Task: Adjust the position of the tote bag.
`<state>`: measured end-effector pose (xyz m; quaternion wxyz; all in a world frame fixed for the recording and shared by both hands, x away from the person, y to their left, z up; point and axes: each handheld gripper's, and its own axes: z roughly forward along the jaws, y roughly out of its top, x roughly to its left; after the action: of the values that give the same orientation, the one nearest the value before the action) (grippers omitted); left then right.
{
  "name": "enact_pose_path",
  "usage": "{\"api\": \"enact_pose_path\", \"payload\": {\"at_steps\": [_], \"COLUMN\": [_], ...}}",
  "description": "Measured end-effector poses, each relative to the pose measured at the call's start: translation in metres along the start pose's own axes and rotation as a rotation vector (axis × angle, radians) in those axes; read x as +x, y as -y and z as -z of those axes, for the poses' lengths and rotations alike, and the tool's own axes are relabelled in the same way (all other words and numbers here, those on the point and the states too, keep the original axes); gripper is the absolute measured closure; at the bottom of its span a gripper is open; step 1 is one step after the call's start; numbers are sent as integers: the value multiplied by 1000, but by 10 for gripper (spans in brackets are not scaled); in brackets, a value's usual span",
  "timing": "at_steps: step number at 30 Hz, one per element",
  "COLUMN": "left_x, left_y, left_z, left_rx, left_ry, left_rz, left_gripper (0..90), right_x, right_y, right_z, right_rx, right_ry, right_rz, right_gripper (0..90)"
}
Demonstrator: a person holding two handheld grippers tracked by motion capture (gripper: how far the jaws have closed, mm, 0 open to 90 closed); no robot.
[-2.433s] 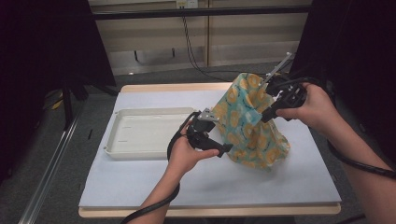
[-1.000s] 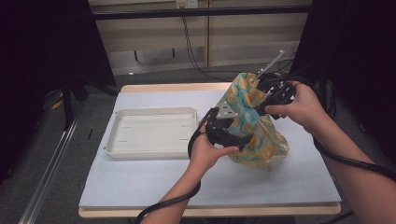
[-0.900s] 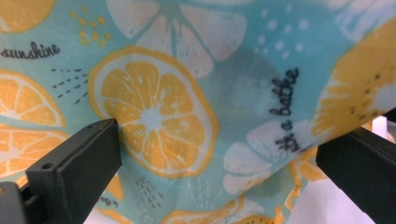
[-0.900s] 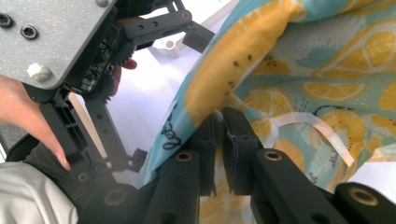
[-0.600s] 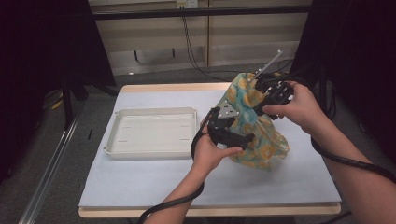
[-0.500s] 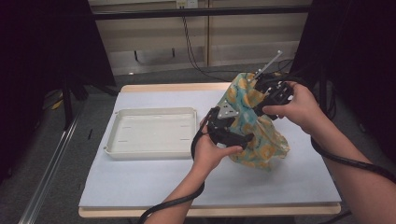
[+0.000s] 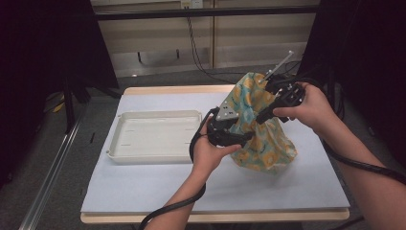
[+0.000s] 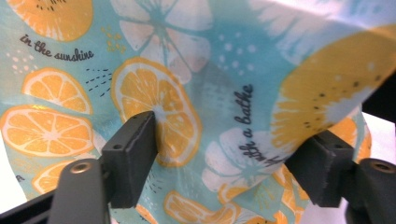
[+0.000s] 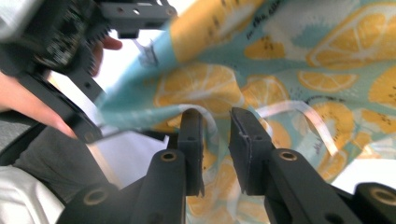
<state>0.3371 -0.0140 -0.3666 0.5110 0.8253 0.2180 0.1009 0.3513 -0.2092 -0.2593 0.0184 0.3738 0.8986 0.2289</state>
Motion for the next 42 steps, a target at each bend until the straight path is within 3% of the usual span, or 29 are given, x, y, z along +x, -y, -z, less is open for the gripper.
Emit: {"api": "enact_pose_path", "payload": {"at_steps": [8, 12, 18, 25, 28, 31, 32, 37, 42], "left_x": [0, 1, 9, 19, 27, 28, 27, 28, 29], "left_y": [-1, -2, 0, 1, 2, 2, 2, 2, 2], "left_z": [4, 8, 16, 27, 33, 33, 33, 32, 32], "left_rx": [13, 28, 42, 69, 90, 79, 84, 84, 82], "left_ry": [-10, -18, -1, -5, -5, 6, 2, 9, 15], "left_rz": [-10, -10, 30, 63, 79, 77, 75, 72, 67], "left_gripper": [372, 455, 573, 727, 787, 796, 796, 796, 796], "right_x": [-6, -6, -6, -11, -15, -20, -24, -34, -36], "right_y": [5, 6, 8, 10, 10, 9, 6, -6, -25], "right_z": [2, 2, -1, 3, 9, 12, 15, 16, 14], "right_rx": [11, 16, 24, 17, -20, -32, -43, -90, -95], "right_ry": [13, 14, 6, 26, 45, 71, 93, 109, 121], "right_rz": [-13, -9, 24, 115, 160, 188, 230, 336, 385], "right_gripper": [685, 639, 506, 429, 432, 412, 406, 377, 336]}}
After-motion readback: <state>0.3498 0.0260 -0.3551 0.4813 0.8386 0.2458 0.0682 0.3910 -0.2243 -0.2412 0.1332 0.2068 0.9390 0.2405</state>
